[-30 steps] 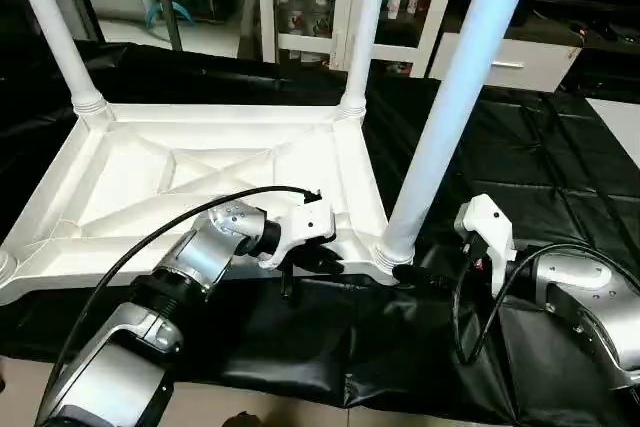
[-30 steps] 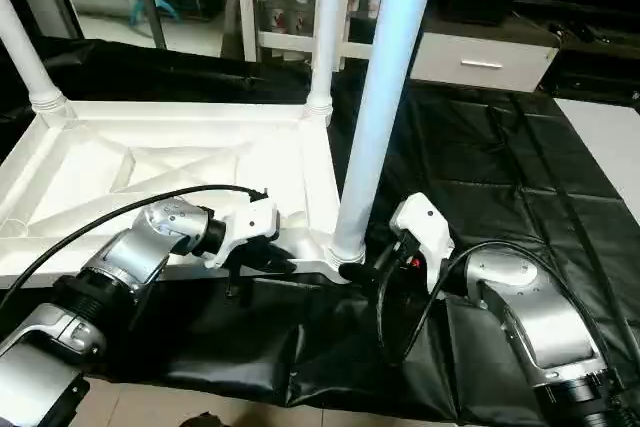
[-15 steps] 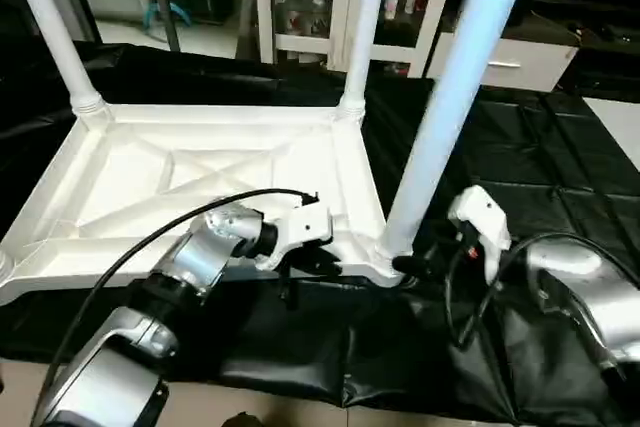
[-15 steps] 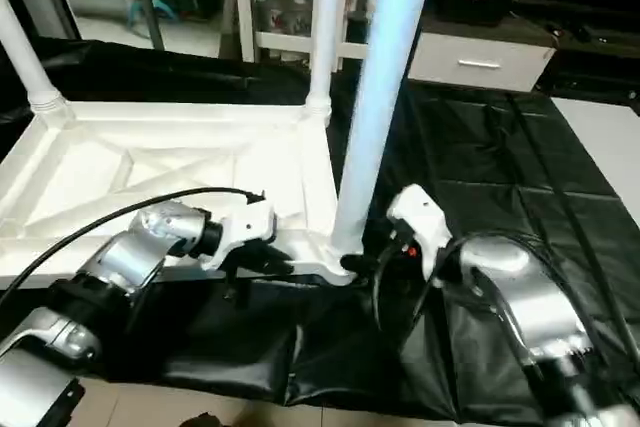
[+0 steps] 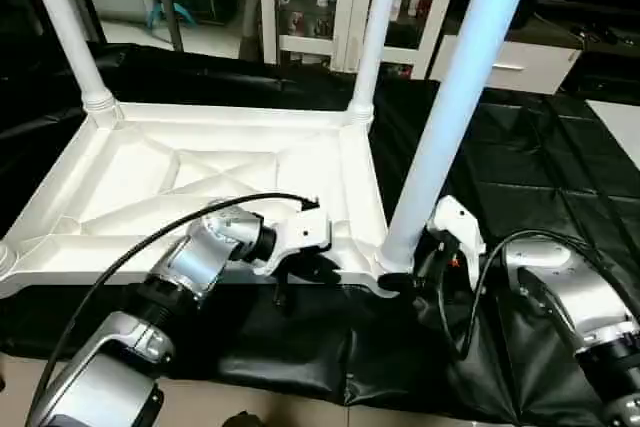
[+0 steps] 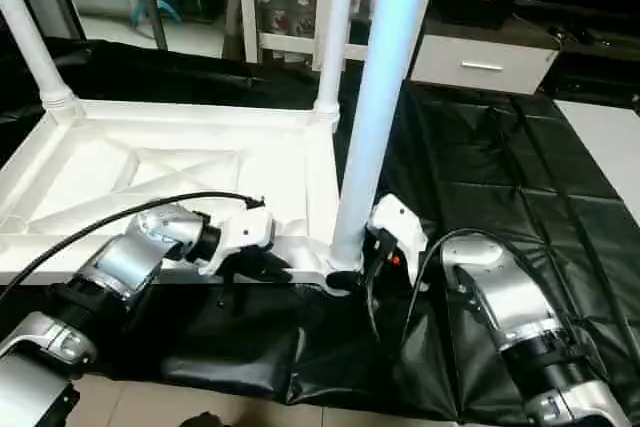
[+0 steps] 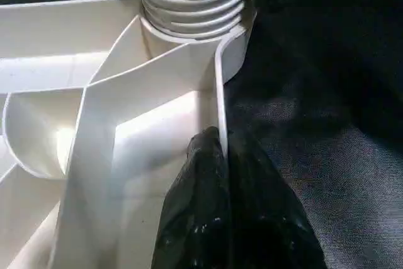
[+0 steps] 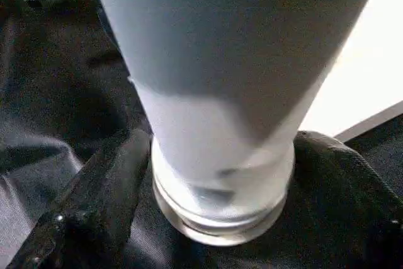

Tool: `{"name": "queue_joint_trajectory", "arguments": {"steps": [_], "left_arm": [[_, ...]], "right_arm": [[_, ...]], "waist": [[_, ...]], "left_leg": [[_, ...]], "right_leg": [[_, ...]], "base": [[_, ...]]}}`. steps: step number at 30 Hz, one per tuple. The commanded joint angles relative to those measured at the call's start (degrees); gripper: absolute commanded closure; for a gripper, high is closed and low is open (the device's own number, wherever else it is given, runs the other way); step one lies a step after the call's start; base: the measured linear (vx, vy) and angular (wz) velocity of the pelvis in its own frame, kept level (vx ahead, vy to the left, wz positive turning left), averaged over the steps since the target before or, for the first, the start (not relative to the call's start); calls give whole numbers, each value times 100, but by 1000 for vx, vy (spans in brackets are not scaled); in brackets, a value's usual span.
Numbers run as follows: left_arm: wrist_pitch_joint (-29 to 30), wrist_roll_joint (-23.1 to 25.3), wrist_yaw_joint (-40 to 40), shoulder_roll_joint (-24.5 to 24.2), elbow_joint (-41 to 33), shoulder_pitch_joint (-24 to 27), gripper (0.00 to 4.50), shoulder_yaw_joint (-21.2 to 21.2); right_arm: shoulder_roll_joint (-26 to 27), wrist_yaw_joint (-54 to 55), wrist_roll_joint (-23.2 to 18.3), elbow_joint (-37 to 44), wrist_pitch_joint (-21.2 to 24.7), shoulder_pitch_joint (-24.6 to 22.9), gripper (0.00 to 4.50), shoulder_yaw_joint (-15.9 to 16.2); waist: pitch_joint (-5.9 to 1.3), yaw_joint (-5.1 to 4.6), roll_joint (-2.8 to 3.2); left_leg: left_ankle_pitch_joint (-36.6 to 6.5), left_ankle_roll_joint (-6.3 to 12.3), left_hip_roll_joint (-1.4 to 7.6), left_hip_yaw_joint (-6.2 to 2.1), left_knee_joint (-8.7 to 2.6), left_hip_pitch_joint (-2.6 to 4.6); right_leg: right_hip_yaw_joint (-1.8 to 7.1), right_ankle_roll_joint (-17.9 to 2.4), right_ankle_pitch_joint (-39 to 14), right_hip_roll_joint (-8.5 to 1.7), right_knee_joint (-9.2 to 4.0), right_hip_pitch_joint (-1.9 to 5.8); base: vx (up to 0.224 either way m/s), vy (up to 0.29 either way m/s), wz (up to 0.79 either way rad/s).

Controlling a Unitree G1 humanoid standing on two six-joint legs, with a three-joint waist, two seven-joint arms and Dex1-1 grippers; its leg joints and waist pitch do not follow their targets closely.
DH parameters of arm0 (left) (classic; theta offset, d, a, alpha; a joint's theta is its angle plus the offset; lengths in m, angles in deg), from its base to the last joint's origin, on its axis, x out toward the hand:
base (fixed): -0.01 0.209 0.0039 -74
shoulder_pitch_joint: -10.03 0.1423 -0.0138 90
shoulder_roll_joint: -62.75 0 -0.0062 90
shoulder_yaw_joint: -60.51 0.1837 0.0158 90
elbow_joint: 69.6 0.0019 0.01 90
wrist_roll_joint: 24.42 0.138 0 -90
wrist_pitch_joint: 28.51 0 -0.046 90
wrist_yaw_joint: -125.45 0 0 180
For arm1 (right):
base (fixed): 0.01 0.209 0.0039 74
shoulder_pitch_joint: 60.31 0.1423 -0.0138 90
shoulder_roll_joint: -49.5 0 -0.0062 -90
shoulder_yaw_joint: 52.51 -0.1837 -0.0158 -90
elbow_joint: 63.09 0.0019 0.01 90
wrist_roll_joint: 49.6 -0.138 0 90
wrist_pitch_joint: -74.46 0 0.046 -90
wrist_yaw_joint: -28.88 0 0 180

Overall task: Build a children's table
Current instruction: Rotate leg to tighten

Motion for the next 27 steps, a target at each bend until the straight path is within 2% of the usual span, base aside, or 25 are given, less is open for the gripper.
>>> {"name": "queue_joint_trajectory", "arguments": {"steps": [1, 9, 16, 23, 27], "left_arm": [[20, 55, 260, 41, -123, 110, 440, 253], [38, 54, 244, 31, -127, 118, 447, 266], [84, 60, 249, 18, -153, 120, 450, 275], [97, 60, 248, 8, -146, 127, 450, 273], [84, 56, 173, 34, -135, 141, 450, 244]], "right_arm": [[-59, -83, 103, -79, -151, 128, 72, 40], [7, -206, 114, -248, -259, 191, 90, 32], [71, -311, 111, -356, -316, 187, 164, 2], [139, -309, 121, -324, -341, 108, 176, 0], [247, -92, 58, -281, -254, 45, 176, -124]], "waist": [[-343, -19, -39], [-346, -15, -39], [-345, -17, -39], [-344, -28, -41], [-336, -32, -48]], "left_leg": [[-480, 327, 235, -60, -332, 86], [-475, 376, 233, -57, -324, 85], [-489, 386, 234, -60, -325, 81], [-521, 368, 236, -62, -330, 86], [-554, 351, 236, -60, -339, 84]], "right_leg": [[334, -1409, 584, -491, -337, 238], [330, -1435, 599, -489, -334, 234], [329, -1439, 574, -486, -334, 237], [330, -1425, 503, -482, -338, 231], [332, -1419, 437, -489, -347, 232]], "base": [[0, 0, 0], [0, 0, 0], [0, 0, 0], [0, 0, 0], [0, 0, 0]]}}
